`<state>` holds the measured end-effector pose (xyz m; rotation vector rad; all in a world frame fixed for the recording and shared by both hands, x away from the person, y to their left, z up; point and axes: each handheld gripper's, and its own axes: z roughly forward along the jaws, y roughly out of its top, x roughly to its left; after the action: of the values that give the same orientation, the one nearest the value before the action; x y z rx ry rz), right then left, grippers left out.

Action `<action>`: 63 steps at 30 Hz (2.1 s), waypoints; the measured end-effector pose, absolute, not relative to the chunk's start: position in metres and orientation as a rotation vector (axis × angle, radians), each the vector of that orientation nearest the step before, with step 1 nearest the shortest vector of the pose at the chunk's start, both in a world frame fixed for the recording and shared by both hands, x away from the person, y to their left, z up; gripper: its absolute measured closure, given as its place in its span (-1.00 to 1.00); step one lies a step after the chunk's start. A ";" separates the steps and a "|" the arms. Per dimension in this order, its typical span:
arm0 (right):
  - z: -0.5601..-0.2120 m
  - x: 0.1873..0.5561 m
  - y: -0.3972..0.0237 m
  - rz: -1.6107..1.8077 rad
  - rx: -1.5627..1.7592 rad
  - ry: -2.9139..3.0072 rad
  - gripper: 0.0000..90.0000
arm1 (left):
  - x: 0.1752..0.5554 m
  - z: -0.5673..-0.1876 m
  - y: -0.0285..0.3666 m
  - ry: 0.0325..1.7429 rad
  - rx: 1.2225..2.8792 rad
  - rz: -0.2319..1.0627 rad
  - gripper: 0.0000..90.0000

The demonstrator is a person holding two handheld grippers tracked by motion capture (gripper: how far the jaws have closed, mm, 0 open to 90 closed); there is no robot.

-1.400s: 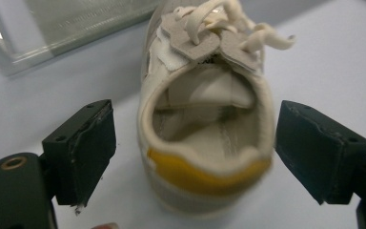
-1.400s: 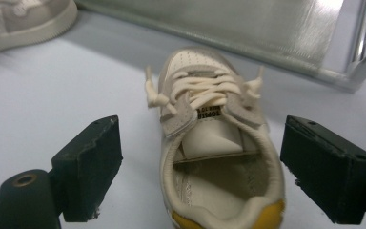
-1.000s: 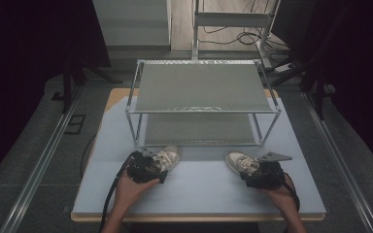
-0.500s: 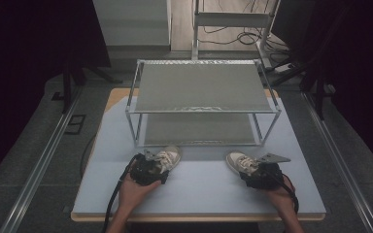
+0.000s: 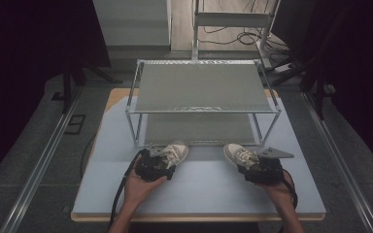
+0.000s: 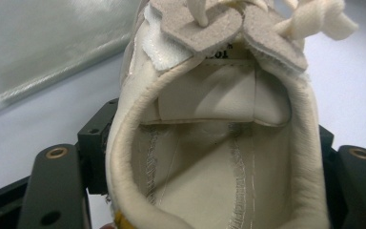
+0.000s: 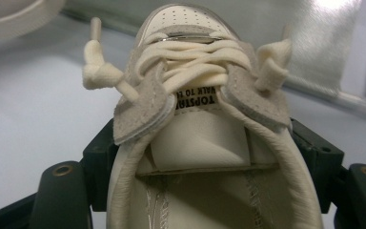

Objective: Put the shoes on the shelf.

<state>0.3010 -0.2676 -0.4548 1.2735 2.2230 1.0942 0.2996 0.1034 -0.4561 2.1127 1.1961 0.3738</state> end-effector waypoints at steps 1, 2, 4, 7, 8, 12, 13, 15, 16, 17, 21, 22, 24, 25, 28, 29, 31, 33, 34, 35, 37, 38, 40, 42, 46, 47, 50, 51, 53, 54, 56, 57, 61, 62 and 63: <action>-0.454 0.303 -0.265 1.094 1.273 2.225 -0.38 | 0.301 -0.455 0.102 1.196 2.111 0.378 -0.35; -0.453 0.308 -0.260 1.086 1.277 2.221 -0.38 | 0.305 -0.453 0.101 1.198 2.098 0.378 -0.35; -0.453 0.311 -0.258 1.088 1.280 2.218 -0.38 | 0.308 -0.452 0.100 1.198 2.095 0.376 -0.35; -0.451 0.319 -0.251 1.097 1.302 2.204 -0.38 | 0.314 -0.451 0.099 1.205 2.090 0.383 -0.35; -0.450 0.321 -0.249 1.099 1.299 2.203 -0.38 | 0.316 -0.451 0.099 1.207 2.090 0.387 -0.35; -0.447 0.329 -0.239 1.090 1.294 2.202 -0.38 | 0.324 -0.451 0.097 1.222 2.073 0.375 -0.35; -0.446 0.332 -0.237 1.090 1.293 2.203 -0.38 | 0.326 -0.451 0.096 1.222 2.073 0.375 -0.35; -0.445 0.336 -0.233 1.089 1.297 2.196 -0.38 | 0.329 -0.451 0.092 1.224 2.071 0.371 -0.35; -0.444 0.339 -0.231 1.089 1.300 2.193 -0.38 | 0.330 -0.452 0.091 1.224 2.071 0.369 -0.35; -0.444 0.340 -0.229 1.087 1.302 2.191 -0.38 | 0.332 -0.452 0.089 1.218 2.078 0.372 -0.35; -0.443 0.347 -0.223 1.079 1.306 2.184 -0.38 | 0.339 -0.453 0.084 1.223 2.079 0.383 -0.35; -0.443 0.349 -0.221 1.079 1.306 2.181 -0.38 | 0.340 -0.453 0.083 1.225 2.078 0.384 -0.35; -0.443 0.351 -0.218 1.078 1.308 2.178 -0.38 | 0.343 -0.453 0.081 1.222 2.083 0.384 -0.35; -0.443 0.352 -0.217 1.077 1.306 2.180 -0.38 | 0.344 -0.452 0.080 1.218 2.086 0.379 -0.35; -0.444 0.355 -0.214 1.071 1.308 2.179 -0.38 | 0.347 -0.451 0.076 1.210 2.090 0.383 -0.34; -0.444 0.356 -0.213 1.075 1.315 2.176 -0.38 | 0.348 -0.451 0.076 1.208 2.091 0.382 -0.35; -0.444 0.357 -0.212 1.076 1.317 2.172 -0.38 | 0.350 -0.450 0.075 1.209 2.093 0.384 -0.35; -0.444 0.359 -0.212 1.074 1.321 2.166 -0.38 | 0.352 -0.449 0.074 1.209 2.092 0.386 -0.35; -0.445 0.359 -0.211 1.074 1.325 2.166 -0.38 | 0.353 -0.449 0.074 1.210 2.094 0.387 -0.35; -0.445 0.360 -0.211 1.072 1.331 2.164 -0.38 | 0.353 -0.448 0.074 1.209 2.094 0.390 -0.35; -0.447 0.361 -0.210 1.072 1.335 2.165 -0.38 | 0.355 -0.448 0.074 1.211 2.090 0.389 -0.35; -0.447 0.361 -0.210 1.072 1.335 2.165 -0.38 | 0.355 -0.447 0.074 1.211 2.090 0.389 -0.35; -0.447 0.362 -0.209 1.070 1.336 2.168 -0.38 | 0.355 -0.447 0.074 1.210 2.089 0.381 -0.35; -0.448 0.362 -0.208 1.070 1.334 2.169 -0.38 | 0.357 -0.448 0.073 1.212 2.089 0.383 -0.35; -0.448 0.365 -0.205 1.076 1.336 2.162 -0.38 | 0.361 -0.447 0.071 1.208 2.097 0.387 -0.35; -0.448 0.366 -0.204 1.076 1.337 2.163 -0.38 | 0.362 -0.447 0.071 1.210 2.094 0.385 -0.35; -0.449 0.368 -0.202 1.079 1.342 2.162 -0.38 | 0.365 -0.448 0.071 1.215 2.085 0.375 -0.35; -0.450 0.369 -0.201 1.078 1.345 2.161 -0.38 | 0.365 -0.449 0.070 1.218 2.086 0.377 -0.35; -0.450 0.371 -0.200 1.075 1.351 2.159 -0.38 | 0.367 -0.450 0.070 1.223 2.089 0.374 -0.35; -0.450 0.372 -0.199 1.071 1.350 2.162 -0.38 | 0.368 -0.451 0.069 1.225 2.088 0.372 -0.35; -0.450 0.375 -0.196 1.070 1.352 2.159 -0.38 | 0.371 -0.453 0.068 1.234 2.086 0.373 -0.35; -0.449 0.376 -0.195 1.068 1.355 2.157 -0.38 | 0.372 -0.453 0.068 1.240 2.085 0.373 -0.35; -0.447 0.381 -0.190 1.075 1.358 2.145 -0.38 | 0.380 -0.455 0.068 1.208 2.114 0.383 -0.35; -0.447 0.383 -0.189 1.076 1.357 2.143 -0.38 | 0.381 -0.455 0.068 1.211 2.112 0.379 -0.35; -0.448 0.385 -0.187 1.068 1.364 2.139 -0.38 | 0.383 -0.455 0.067 1.210 2.115 0.377 -0.35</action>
<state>0.3850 -0.1874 -0.4485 1.3636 2.1390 1.0682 0.3829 0.0673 -0.4553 2.1151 1.2104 0.3767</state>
